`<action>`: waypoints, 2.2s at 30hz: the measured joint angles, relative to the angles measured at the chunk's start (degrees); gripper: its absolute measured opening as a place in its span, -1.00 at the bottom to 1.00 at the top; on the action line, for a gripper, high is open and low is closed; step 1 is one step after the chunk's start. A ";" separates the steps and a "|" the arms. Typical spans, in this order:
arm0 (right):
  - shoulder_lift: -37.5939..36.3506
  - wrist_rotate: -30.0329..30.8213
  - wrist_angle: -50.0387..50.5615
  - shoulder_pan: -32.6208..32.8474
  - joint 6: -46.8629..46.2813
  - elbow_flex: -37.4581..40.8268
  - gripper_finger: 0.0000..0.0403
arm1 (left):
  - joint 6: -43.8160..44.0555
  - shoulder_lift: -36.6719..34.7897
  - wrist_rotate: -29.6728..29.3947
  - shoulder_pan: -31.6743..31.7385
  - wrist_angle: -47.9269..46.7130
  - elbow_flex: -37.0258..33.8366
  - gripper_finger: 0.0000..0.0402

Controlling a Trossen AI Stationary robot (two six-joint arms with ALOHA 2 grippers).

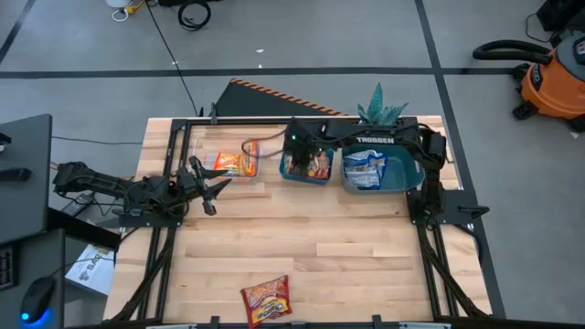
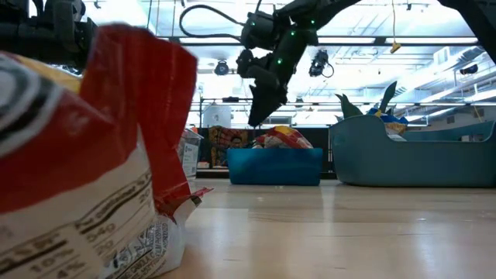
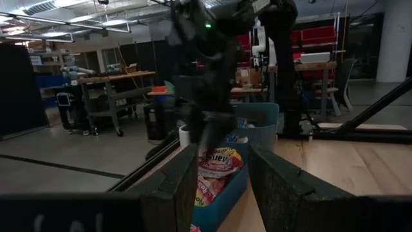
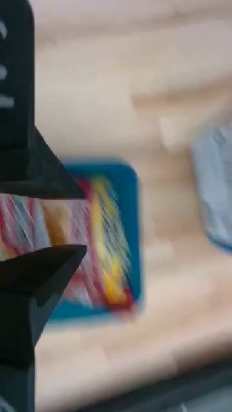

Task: Sort Maruchan noodles
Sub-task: Put the red noodle pack into the blue bin

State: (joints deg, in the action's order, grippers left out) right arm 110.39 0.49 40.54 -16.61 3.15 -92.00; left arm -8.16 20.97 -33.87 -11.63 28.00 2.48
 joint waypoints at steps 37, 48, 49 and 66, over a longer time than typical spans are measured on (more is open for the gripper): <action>-3.29 9.68 -11.47 -5.08 -5.01 17.06 -0.27 | 1.48 0.00 -0.06 0.14 -0.75 0.02 -0.29; -8.72 4.21 -16.24 2.45 -2.91 10.18 -0.27 | 1.09 0.00 -0.45 2.76 -1.51 0.02 -0.29; -8.66 1.69 -17.05 3.94 -3.31 10.12 -0.27 | 1.09 0.02 -0.44 2.88 -1.84 0.02 -0.29; 7.75 -8.68 -26.79 32.61 -10.96 10.14 -0.27 | 9.10 0.02 5.04 3.20 -4.02 0.02 -0.29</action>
State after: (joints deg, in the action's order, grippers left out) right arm 118.14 -8.19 13.75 15.99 -7.81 -81.87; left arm 0.94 20.99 -28.83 -8.43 23.98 2.50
